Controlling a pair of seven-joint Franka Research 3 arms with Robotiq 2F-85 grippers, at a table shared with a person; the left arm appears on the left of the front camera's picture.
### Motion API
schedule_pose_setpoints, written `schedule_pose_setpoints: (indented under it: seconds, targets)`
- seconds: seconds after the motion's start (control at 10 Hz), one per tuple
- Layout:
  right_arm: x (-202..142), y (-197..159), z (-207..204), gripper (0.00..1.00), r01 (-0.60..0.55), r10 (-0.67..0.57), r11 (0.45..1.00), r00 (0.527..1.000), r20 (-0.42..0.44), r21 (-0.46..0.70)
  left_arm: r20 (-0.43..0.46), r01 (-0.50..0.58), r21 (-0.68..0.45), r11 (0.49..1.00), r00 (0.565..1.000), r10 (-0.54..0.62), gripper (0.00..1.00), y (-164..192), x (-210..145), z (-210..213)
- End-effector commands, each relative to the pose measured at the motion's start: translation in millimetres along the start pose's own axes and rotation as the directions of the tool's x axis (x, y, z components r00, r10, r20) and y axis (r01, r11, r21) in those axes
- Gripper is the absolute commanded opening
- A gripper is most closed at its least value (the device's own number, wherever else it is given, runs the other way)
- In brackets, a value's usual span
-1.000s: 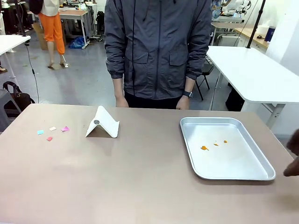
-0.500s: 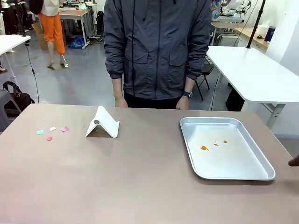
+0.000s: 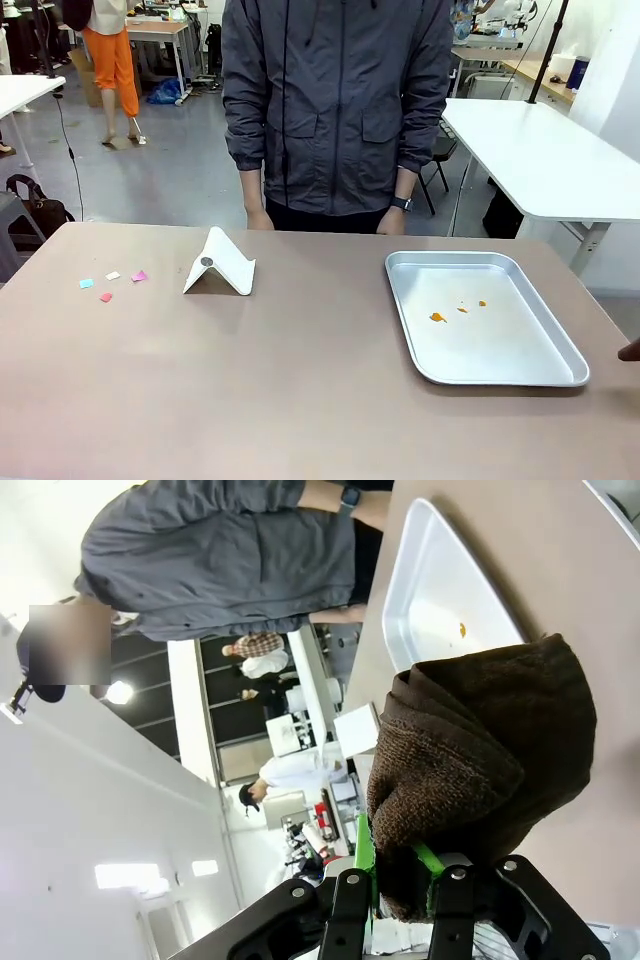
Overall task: Clean the surface of the table.
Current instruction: If a person points to the right, clean the right side of the table with your right hand, and if they point to the left, clean the left side with your left hand.
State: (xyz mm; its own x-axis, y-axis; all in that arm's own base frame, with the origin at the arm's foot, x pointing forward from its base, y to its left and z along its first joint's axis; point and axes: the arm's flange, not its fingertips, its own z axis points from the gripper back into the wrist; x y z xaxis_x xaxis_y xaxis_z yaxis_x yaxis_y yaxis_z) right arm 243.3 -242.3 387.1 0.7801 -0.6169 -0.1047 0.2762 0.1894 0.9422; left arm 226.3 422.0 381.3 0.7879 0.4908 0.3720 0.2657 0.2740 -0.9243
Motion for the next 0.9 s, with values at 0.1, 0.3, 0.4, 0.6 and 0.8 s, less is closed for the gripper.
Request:
schedule_pose_setpoints:
  seconds: [0.1, 0.3, 0.4, 0.6, 0.8]
  targets:
    - [-2.1, 3.2, 2.9, 0.10, 0.005, -0.005, 1.000, 1.000, 0.002, -0.003, 0.004, 0.000, -0.003, 1.000, 1.000, 0.000, 0.22, -2.1, -1.9, 1.0]
    - [-2.1, 3.2, 2.9, 0.10, 0.005, -0.005, 1.000, 1.000, 0.002, -0.003, 0.004, 0.000, -0.003, 1.000, 1.000, 0.000, 0.22, -2.1, -1.9, 1.0]
    - [-2.1, 3.2, 2.9, 0.10, 0.005, -0.005, 1.000, 1.000, 0.002, -0.003, 0.004, 0.000, -0.003, 1.000, 1.000, 0.000, 0.22, -2.1, -1.9, 1.0]
    - [-2.1, 3.2, 2.9, 0.10, 0.005, -0.005, 1.000, 1.000, 0.002, -0.003, 0.004, 0.000, -0.003, 1.000, 1.000, 0.000, 0.22, -2.1, -1.9, 1.0]
    - [-2.1, 3.2, 2.9, 0.10, 0.005, -0.005, 1.000, 1.000, 0.002, -0.003, 0.004, 0.000, -0.003, 1.000, 1.000, 0.000, 0.22, -2.1, -1.9, 1.0]
